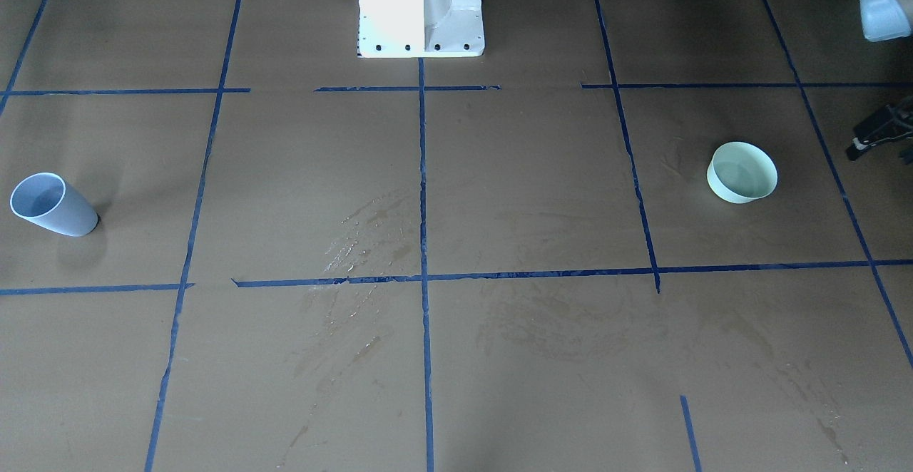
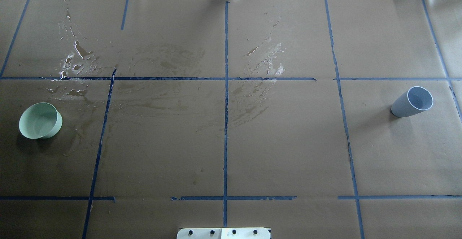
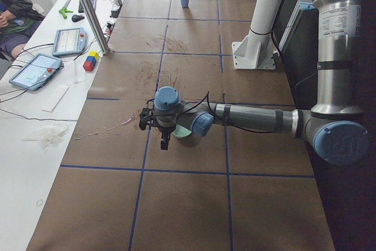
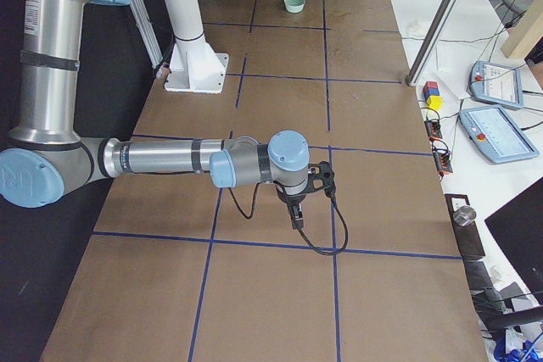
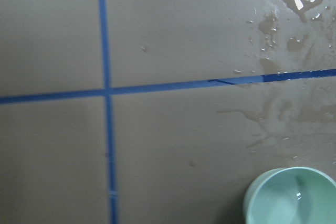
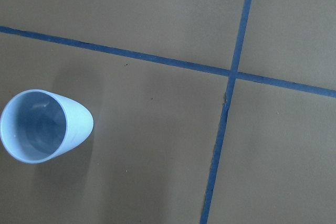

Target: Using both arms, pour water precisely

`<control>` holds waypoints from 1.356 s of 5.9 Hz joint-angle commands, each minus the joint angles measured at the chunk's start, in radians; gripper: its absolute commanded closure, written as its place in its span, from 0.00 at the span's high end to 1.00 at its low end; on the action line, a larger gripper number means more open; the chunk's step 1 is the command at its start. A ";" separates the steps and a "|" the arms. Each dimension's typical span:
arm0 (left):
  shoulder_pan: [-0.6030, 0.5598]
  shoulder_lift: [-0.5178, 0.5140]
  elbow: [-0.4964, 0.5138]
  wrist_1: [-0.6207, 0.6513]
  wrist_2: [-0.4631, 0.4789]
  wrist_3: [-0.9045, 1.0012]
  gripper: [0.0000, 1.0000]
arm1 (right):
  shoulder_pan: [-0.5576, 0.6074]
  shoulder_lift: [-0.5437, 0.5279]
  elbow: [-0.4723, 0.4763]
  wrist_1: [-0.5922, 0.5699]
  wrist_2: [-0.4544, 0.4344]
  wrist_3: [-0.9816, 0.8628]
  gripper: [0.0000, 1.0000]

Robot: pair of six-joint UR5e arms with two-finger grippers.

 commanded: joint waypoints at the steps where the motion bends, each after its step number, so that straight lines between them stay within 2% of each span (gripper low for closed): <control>1: 0.220 0.025 0.050 -0.281 0.150 -0.356 1.00 | 0.000 0.000 -0.001 0.000 -0.001 -0.001 1.00; 2: 0.295 0.025 0.071 -0.324 0.222 -0.426 1.00 | 0.000 0.000 -0.001 0.002 -0.001 -0.001 1.00; 4: 0.330 0.020 0.119 -0.326 0.224 -0.430 1.00 | 0.000 0.000 -0.001 0.002 -0.001 -0.001 1.00; 5: 0.330 0.017 0.116 -0.324 0.215 -0.436 0.59 | 0.000 0.000 -0.001 0.003 -0.001 -0.001 1.00; 6: 0.330 0.017 0.116 -0.324 0.209 -0.432 0.08 | 0.000 0.000 -0.001 0.003 -0.001 -0.001 1.00; 8: 0.328 0.020 0.093 -0.324 0.208 -0.432 0.00 | 0.000 0.000 -0.001 0.005 -0.001 -0.003 1.00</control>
